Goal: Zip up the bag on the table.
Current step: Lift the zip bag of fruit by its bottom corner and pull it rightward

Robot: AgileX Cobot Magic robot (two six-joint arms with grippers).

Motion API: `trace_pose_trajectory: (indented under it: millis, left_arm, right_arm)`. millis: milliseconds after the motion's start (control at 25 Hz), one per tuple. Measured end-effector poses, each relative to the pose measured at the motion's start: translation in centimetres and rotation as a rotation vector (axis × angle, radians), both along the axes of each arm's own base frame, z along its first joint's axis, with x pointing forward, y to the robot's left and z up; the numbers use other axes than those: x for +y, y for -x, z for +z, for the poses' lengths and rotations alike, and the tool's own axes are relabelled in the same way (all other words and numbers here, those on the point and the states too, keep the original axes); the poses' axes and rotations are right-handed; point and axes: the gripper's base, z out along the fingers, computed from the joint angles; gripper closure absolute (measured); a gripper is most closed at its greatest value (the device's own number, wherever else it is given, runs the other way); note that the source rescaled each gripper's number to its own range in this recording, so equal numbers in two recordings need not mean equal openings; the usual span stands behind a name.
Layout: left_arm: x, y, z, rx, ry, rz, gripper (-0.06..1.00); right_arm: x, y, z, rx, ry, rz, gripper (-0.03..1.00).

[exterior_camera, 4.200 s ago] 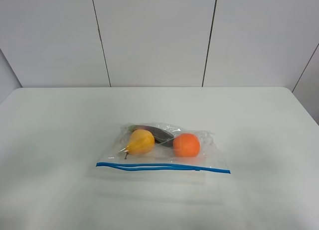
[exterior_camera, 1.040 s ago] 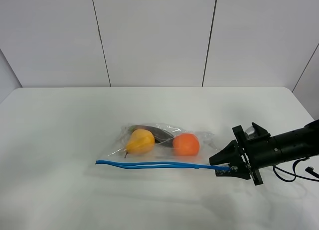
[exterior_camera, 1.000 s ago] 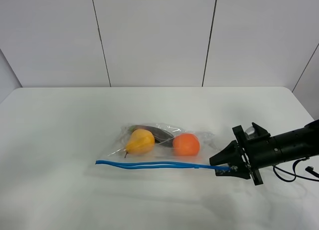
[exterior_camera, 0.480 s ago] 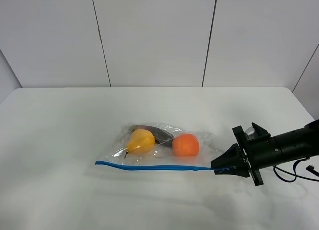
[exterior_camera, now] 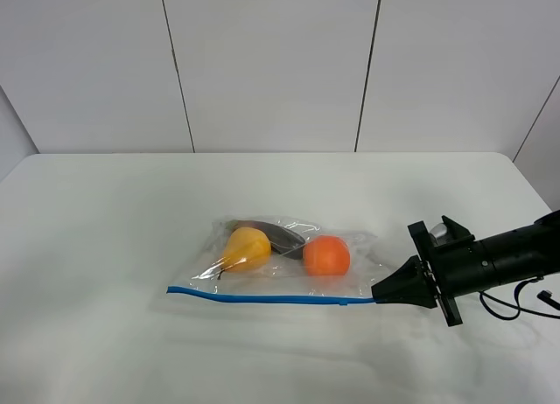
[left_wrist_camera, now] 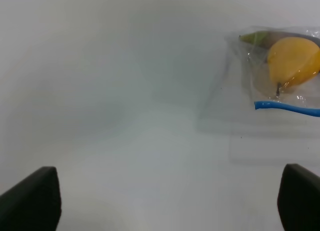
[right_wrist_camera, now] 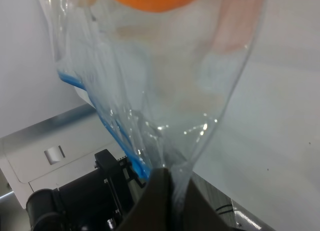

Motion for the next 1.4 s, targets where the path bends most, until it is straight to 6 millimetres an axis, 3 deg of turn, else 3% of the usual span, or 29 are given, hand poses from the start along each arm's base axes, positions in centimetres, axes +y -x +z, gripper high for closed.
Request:
trace_pose_trajectory:
  millis: [200, 560, 1400]
  left_arm:
    - [0.0, 0.0, 0.0, 0.000, 0.000, 0.000, -0.05]
    - [0.0, 0.0, 0.0, 0.000, 0.000, 0.000, -0.05]
    - [0.0, 0.0, 0.0, 0.000, 0.001, -0.001, -0.05]
  right_arm:
    - [0.0, -0.5, 0.4, -0.017, -0.019, 0.004, 0.97]
    - [-0.2, -3.4, 2.4, -0.084, -0.067, -0.032, 0.97]
    - [0.1, -5.3, 3.7, -0.153, -0.099, -0.077, 0.97]
